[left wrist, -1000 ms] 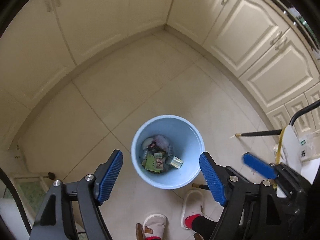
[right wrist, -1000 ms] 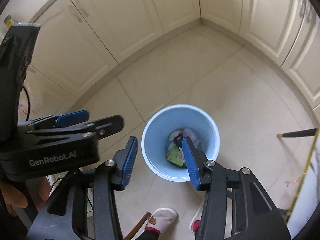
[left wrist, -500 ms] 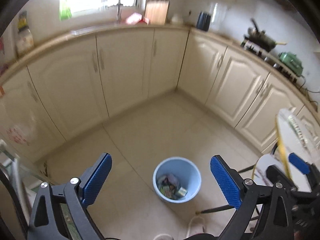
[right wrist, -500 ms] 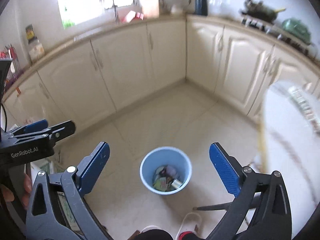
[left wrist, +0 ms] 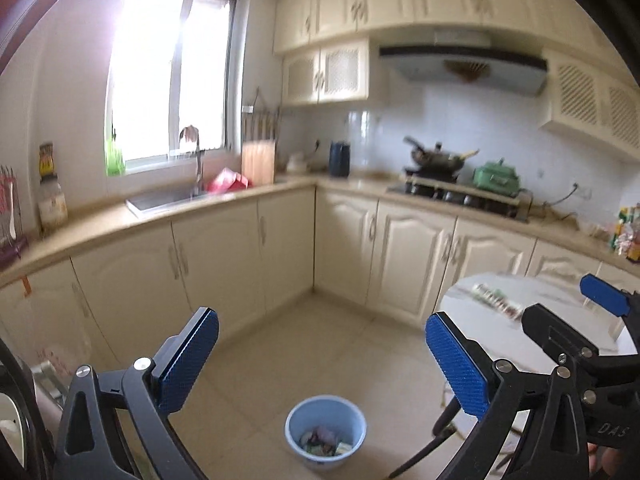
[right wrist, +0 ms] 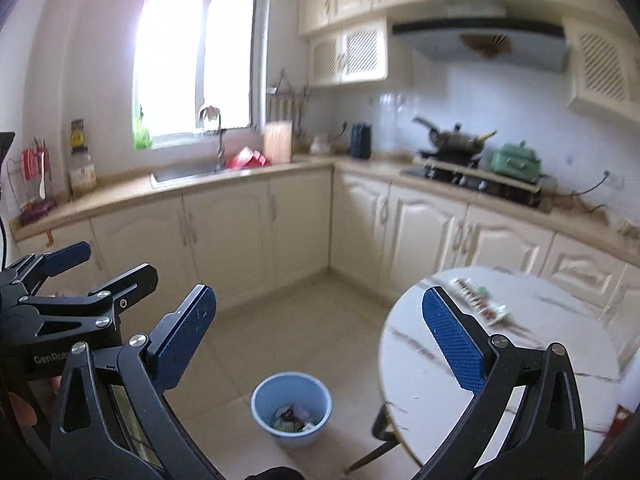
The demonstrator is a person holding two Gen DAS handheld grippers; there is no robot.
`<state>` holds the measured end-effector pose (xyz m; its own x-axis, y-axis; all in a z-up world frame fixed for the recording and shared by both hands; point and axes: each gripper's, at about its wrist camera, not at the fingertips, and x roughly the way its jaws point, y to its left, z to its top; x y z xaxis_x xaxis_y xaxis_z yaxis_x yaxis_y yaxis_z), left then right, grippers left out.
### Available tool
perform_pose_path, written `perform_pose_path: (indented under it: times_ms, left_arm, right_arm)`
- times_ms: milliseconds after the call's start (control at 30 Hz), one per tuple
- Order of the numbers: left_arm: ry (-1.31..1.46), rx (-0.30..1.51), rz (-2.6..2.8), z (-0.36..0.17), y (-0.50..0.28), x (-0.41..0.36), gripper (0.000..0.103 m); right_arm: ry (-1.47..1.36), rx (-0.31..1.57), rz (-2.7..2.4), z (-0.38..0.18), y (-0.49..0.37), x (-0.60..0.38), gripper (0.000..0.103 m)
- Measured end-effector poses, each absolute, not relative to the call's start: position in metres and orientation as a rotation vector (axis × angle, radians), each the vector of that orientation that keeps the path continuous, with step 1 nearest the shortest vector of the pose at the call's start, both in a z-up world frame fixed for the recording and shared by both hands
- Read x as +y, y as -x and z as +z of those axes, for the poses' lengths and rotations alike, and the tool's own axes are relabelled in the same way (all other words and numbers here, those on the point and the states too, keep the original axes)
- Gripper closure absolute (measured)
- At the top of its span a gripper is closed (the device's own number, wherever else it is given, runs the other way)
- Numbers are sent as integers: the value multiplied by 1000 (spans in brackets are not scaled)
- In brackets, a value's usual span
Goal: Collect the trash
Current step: 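Raise both open tools back toward the table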
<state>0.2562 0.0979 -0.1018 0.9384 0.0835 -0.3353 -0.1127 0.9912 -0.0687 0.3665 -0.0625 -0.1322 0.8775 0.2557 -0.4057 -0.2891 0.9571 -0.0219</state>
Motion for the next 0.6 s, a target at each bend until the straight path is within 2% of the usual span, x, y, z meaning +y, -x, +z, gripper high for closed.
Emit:
perform_pose_path:
  times_ms: [167, 400, 600]
  left_arm:
    - [29, 201, 97, -116, -189, 68, 1]
    - [-16, 79, 78, -197, -134, 19, 1]
    - [-29, -10, 64, -242, -109, -2, 1]
  right_arm:
    - [64, 322, 219, -107, -326, -89, 0]
    - [44, 230, 135, -84, -284, -123, 0]
    - [29, 172, 88, -70, -264, -146, 0]
